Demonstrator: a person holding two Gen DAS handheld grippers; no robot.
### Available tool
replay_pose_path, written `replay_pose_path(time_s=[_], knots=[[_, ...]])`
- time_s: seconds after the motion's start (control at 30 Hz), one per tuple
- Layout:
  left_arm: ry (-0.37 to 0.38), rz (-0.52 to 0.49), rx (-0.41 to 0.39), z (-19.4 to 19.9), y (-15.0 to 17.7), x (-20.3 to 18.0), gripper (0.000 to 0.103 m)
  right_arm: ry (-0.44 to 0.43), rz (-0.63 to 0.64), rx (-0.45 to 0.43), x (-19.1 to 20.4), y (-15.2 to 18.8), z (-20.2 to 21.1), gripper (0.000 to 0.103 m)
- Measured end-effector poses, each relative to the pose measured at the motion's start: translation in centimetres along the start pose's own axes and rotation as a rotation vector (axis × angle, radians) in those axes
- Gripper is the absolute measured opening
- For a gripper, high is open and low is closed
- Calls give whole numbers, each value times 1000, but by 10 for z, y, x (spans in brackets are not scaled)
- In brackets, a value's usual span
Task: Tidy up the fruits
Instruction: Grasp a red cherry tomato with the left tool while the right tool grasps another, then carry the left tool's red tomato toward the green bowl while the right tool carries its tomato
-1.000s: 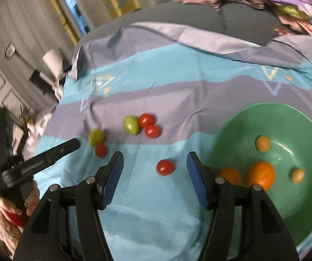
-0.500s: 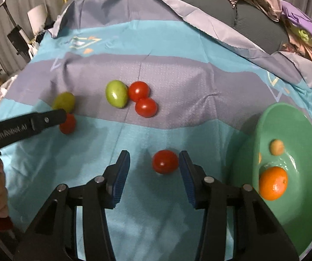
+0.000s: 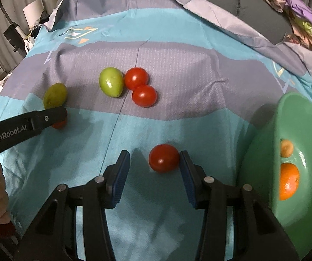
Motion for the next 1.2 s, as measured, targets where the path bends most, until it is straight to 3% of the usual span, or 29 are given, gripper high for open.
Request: replay_pose_path(time_s=[0.23, 0.4, 0.63, 0.67, 1.0, 1.2], knots=[[-15, -8, -11, -2, 1, -1, 47, -25, -15, 6, 0, 1, -4, 46], [-52, -18, -31, -3, 1, -2, 37, -32, -17, 5, 0, 2, -4, 45], [-71, -12, -41, -4, 1, 0, 27, -16, -6, -6, -1, 2, -4, 30], [-67, -7, -42, -4, 1, 1, 27, -14, -8, -9, -2, 2, -3, 26], [-22, 8, -21, -2, 2, 1, 26, -55, -26, -11, -3, 5, 1, 27], [-3, -4, -49, 11, 4, -4, 26, -84, -31, -34, 1, 6, 12, 27]])
Point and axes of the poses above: each gripper's, at about its wrist camera, not at the fingertips, and z roughly against the way its jaws point, x to its left, y to its underside, the point moved 3 cm from there along -z, roughly the way its jaws point, and after that the axes turned 11 degrees about -y, right-handed, at the moved point
